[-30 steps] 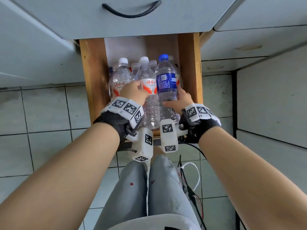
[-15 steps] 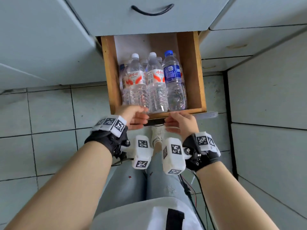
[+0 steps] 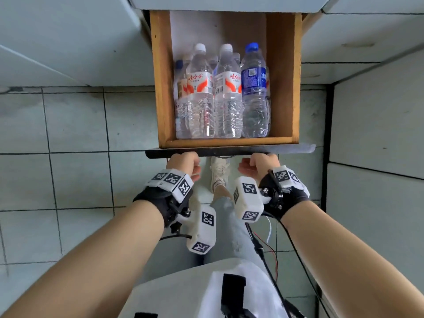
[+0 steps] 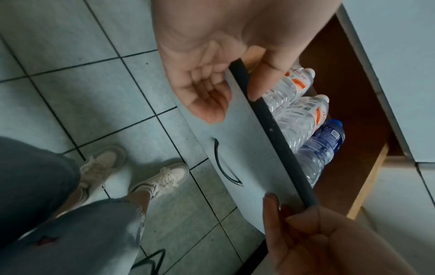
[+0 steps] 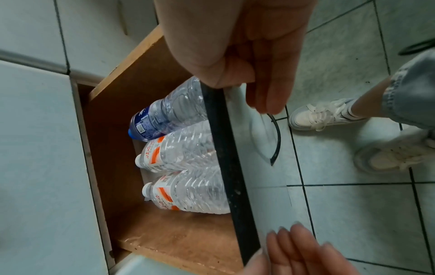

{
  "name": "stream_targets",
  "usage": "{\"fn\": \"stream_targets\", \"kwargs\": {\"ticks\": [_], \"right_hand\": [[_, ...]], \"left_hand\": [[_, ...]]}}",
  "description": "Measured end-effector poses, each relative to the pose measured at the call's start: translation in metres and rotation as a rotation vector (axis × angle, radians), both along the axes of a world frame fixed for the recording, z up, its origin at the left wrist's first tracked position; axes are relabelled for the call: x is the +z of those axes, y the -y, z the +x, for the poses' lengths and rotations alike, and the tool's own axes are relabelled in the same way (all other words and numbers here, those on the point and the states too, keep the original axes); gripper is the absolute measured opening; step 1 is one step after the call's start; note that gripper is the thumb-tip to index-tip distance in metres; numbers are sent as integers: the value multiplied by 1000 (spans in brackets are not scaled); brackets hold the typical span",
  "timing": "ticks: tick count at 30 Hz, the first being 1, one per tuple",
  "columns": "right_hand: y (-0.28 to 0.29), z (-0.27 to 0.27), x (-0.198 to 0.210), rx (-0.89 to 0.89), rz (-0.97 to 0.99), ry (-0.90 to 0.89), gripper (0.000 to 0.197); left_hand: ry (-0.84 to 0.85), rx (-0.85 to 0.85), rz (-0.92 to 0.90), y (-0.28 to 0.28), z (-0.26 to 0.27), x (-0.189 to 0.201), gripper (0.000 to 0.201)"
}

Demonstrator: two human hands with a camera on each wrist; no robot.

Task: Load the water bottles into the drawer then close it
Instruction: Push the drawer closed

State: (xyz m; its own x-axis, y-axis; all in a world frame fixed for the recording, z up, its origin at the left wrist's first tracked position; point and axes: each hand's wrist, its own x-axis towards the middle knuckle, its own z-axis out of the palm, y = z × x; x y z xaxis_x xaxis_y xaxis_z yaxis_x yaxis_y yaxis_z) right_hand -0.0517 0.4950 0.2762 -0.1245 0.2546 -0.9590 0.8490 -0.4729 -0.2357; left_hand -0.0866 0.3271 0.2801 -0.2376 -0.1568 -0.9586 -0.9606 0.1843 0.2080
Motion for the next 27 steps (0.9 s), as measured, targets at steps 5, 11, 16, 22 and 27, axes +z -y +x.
{"fn": "stream_targets", "kwargs": {"ticks": [5,11,16,22,27], "right_hand": [[-5,-13,-2,34,21,24,25],[-18,-59,-7,96,6,-15,30],[-23,-106,-11,149,70,-76,30],[-34,-163,-12,286,144,-146,30],[-45,-202,-11,395,160,-197,27]], "left_hand": [[-79,63,-72,-7,-5,-4,19],[-167,44,-71,-18,-50,-4,24],[-228,29,63,-21,-97,-4,20],[-380,-100,18,-31,-151,-6,22],[-390,-200,-2,-38,-196,-14,39]]}}
